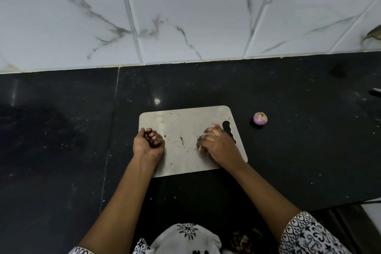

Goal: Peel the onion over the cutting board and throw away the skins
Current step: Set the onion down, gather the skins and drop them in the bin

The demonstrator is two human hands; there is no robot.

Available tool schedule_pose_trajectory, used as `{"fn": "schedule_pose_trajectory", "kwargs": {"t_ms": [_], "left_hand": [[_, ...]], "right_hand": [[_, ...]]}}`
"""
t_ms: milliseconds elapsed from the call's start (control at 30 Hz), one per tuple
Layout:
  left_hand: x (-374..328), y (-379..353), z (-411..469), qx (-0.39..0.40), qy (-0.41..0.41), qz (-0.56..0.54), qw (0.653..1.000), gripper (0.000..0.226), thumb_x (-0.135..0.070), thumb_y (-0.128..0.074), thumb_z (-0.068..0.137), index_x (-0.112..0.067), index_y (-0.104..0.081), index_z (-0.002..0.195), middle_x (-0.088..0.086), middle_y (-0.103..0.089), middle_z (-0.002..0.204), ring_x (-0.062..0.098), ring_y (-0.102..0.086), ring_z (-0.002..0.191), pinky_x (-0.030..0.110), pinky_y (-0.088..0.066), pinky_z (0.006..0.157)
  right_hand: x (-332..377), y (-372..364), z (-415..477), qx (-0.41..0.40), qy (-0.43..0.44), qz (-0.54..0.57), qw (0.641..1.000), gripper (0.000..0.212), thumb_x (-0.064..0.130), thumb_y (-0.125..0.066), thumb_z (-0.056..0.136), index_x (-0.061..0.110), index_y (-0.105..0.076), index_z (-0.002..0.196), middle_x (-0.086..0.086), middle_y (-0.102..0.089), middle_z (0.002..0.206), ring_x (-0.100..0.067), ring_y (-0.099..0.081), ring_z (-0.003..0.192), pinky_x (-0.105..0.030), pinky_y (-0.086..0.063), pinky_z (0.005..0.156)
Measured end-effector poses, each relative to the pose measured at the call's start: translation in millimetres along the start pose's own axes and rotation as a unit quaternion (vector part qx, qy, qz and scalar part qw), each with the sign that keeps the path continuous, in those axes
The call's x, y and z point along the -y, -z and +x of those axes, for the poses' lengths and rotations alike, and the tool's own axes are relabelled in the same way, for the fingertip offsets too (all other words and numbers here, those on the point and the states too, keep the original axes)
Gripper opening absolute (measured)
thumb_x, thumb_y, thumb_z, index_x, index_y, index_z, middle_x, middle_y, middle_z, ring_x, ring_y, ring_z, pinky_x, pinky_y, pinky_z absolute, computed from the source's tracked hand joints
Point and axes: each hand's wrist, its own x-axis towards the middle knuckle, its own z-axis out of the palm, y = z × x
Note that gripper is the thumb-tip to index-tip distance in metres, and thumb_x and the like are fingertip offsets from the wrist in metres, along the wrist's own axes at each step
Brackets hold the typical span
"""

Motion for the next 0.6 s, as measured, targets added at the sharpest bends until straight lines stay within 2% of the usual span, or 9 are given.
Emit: {"fn": "schedule_pose_trajectory", "kwargs": {"t_ms": [100,167,267,367,433,533,600], "left_hand": [[1,0,1,0.001,-0.002,0.002,1.000,0.047,-0.031,-0.030,0.100,-0.017,-0.042,0.057,-0.006,-0.035,0.038,0.006,-0.031,0.030,0.016,-0.023,0.031],[0,2,1,0.002,-0.004,0.000,1.000,0.047,-0.031,-0.031,0.100,-0.017,-0.043,0.057,-0.006,-0.035,0.039,0.006,-0.031,0.030,0.016,-0.023,0.032],[0,3,0,0.007,-0.011,0.002,1.000,0.045,-0.030,-0.030,0.100,-0.017,-0.041,0.059,-0.006,-0.035,0.039,0.006,-0.031,0.031,0.016,-0.024,0.033],[0,4,-1,0.006,-0.012,0.006,1.000,0.045,-0.031,-0.031,0.100,-0.017,-0.042,0.059,-0.006,-0.036,0.040,0.006,-0.032,0.032,0.015,-0.025,0.033],[0,4,-3,0.005,-0.014,0.010,1.000,0.044,-0.031,-0.031,0.100,-0.017,-0.042,0.060,-0.005,-0.037,0.040,0.006,-0.033,0.032,0.016,-0.025,0.034],[0,6,-4,0.004,-0.011,0.001,1.000,0.044,-0.031,-0.031,0.100,-0.017,-0.042,0.060,-0.005,-0.037,0.040,0.007,-0.033,0.031,0.016,-0.026,0.033],[-2,7,-6,0.001,-0.008,-0.006,1.000,0.044,-0.031,-0.031,0.100,-0.017,-0.042,0.060,-0.005,-0.037,0.041,0.007,-0.033,0.032,0.016,-0.026,0.032]], "right_hand": [[-10,6,-1,-0.005,-0.124,0.075,0.989,0.019,0.015,-0.055,0.088,0.016,-0.071,0.099,0.003,-0.070,0.103,-0.016,-0.055,0.105,-0.028,-0.043,0.090],[-5,7,-8,0.028,-0.149,0.081,0.985,0.023,0.016,-0.054,0.091,0.016,-0.066,0.111,0.000,-0.064,0.119,-0.018,-0.051,0.114,-0.021,-0.036,0.091],[19,-4,-18,0.030,-0.159,0.077,0.984,0.029,0.013,-0.053,0.090,0.014,-0.062,0.117,-0.005,-0.057,0.129,-0.022,-0.046,0.119,-0.029,-0.042,0.092],[44,-17,-13,-0.013,-0.181,0.067,0.981,0.022,0.003,-0.061,0.082,0.007,-0.069,0.102,-0.011,-0.065,0.116,-0.027,-0.058,0.107,-0.031,-0.051,0.083],[48,-21,0,-0.069,-0.197,0.103,0.972,0.018,-0.001,-0.066,0.078,0.005,-0.072,0.093,-0.011,-0.069,0.103,-0.026,-0.064,0.095,-0.029,-0.053,0.079],[51,-19,18,-0.102,-0.241,0.172,0.950,0.019,0.000,-0.063,0.081,0.006,-0.071,0.098,-0.008,-0.069,0.101,-0.020,-0.063,0.092,-0.022,-0.047,0.084],[56,-18,25,-0.077,-0.221,0.179,0.956,0.021,0.001,-0.061,0.083,0.006,-0.070,0.100,-0.008,-0.067,0.105,-0.020,-0.062,0.095,-0.022,-0.044,0.086]]}}
